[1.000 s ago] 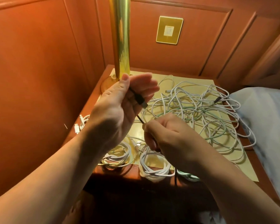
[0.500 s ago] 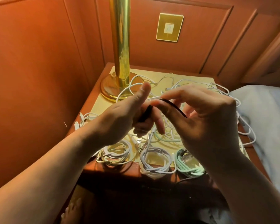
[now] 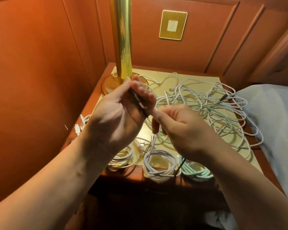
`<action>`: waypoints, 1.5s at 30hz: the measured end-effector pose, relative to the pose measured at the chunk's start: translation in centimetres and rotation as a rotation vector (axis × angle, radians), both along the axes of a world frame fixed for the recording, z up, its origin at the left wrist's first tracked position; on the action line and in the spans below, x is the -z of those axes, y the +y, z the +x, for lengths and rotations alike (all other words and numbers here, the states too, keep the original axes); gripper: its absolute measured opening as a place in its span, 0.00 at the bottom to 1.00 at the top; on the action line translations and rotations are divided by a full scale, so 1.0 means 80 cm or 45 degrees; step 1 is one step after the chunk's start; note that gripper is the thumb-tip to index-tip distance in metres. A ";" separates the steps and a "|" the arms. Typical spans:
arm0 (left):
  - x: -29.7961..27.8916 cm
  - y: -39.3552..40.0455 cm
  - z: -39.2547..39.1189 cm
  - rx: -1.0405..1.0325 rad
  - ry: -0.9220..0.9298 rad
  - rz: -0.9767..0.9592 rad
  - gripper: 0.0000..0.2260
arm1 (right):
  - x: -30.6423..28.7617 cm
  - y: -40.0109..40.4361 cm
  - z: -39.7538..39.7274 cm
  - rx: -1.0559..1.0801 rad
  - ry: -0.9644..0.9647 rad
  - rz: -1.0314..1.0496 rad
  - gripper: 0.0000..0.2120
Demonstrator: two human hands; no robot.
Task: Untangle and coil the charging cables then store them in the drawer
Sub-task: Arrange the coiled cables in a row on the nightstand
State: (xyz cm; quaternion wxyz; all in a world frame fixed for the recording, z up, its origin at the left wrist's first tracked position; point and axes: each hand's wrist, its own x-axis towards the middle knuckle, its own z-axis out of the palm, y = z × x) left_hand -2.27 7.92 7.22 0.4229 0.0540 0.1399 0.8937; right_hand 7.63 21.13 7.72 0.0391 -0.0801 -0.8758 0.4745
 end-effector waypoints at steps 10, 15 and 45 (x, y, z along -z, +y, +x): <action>0.013 0.002 0.002 -0.341 0.922 -0.615 0.22 | -0.014 -0.012 0.008 -0.079 -0.057 -0.136 0.19; 0.020 -0.006 -0.001 -0.384 1.246 -0.854 0.18 | -0.018 -0.015 0.019 -0.132 0.061 0.009 0.18; 0.006 -0.023 -0.006 0.893 0.673 -0.072 0.23 | -0.008 0.009 0.007 -0.173 0.301 -0.182 0.29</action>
